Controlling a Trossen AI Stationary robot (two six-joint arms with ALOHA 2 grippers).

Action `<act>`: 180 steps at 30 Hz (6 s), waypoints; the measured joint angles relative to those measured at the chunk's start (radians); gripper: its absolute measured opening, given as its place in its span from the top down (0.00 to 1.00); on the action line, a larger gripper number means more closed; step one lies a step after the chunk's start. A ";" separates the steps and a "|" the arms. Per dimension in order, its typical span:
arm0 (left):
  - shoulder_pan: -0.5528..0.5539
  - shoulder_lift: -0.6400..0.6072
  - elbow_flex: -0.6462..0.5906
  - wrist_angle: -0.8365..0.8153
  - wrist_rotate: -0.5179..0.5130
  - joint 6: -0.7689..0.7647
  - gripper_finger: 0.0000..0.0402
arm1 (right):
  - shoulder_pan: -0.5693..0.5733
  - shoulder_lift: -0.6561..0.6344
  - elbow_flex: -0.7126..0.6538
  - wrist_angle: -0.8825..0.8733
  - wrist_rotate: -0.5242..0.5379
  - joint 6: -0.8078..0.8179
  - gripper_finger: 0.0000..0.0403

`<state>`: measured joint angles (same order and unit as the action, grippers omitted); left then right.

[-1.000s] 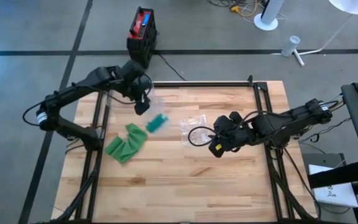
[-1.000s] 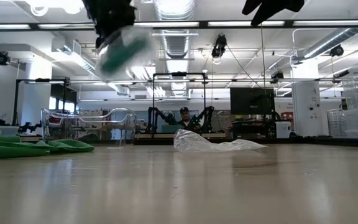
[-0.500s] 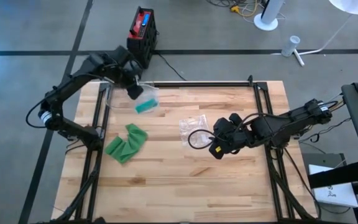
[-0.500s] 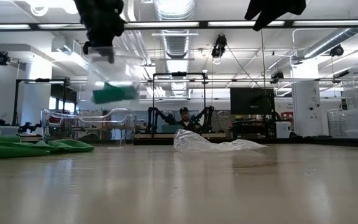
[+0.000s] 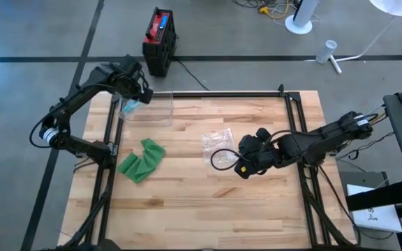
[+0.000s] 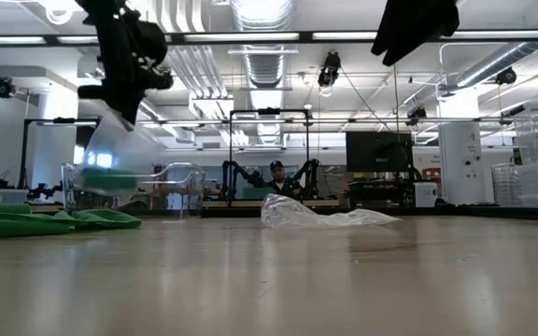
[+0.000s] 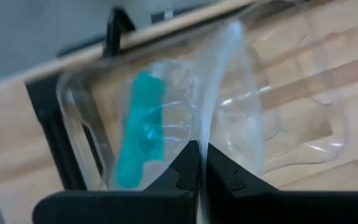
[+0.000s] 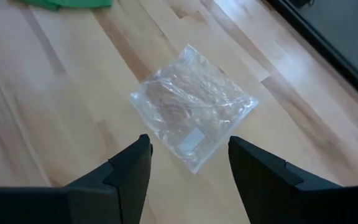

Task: Roll bandage
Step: Put the transparent zip bag containing the blue bandage into the transparent bin, then roll the green bandage

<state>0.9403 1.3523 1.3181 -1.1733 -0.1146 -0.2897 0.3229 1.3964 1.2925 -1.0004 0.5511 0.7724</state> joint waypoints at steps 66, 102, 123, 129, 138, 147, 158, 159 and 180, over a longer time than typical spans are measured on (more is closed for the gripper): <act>-0.084 0.034 0.203 0.180 0.023 -0.143 0.56 | 0.078 -0.211 -0.332 0.133 0.138 -0.065 0.38; -0.066 0.458 0.053 -0.106 -0.323 -0.040 0.92 | 0.079 -0.211 -0.334 0.137 0.122 -0.077 0.42; -0.277 0.397 -0.028 0.439 -0.102 0.180 0.97 | 0.076 -0.211 -0.334 0.170 0.130 -0.119 0.42; -0.301 0.447 -0.007 0.571 -0.030 0.199 0.99 | 0.076 -0.212 -0.334 0.177 0.130 -0.119 0.45; -0.360 0.497 -0.005 0.966 0.140 0.167 0.99 | 0.076 -0.212 -0.334 0.206 0.129 -0.123 0.48; -0.375 0.397 -0.011 0.969 0.196 0.184 1.00 | 0.074 -0.212 -0.319 0.208 0.130 -0.164 0.45; -0.584 0.075 -0.329 1.425 0.372 0.228 1.00 | 0.026 -0.212 -0.319 0.457 0.204 -0.667 0.53; -0.606 0.047 -0.375 1.488 0.372 0.228 1.00 | 0.023 -0.212 -0.322 0.492 0.199 -0.746 0.54; -0.728 -0.138 -0.839 1.968 0.359 0.199 0.99 | -0.243 -0.704 -0.789 1.035 -0.306 -0.767 0.88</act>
<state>0.2127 1.2147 0.4789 0.7944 0.2443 -0.0903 0.0803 0.6928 0.5033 0.0344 0.2446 0.0057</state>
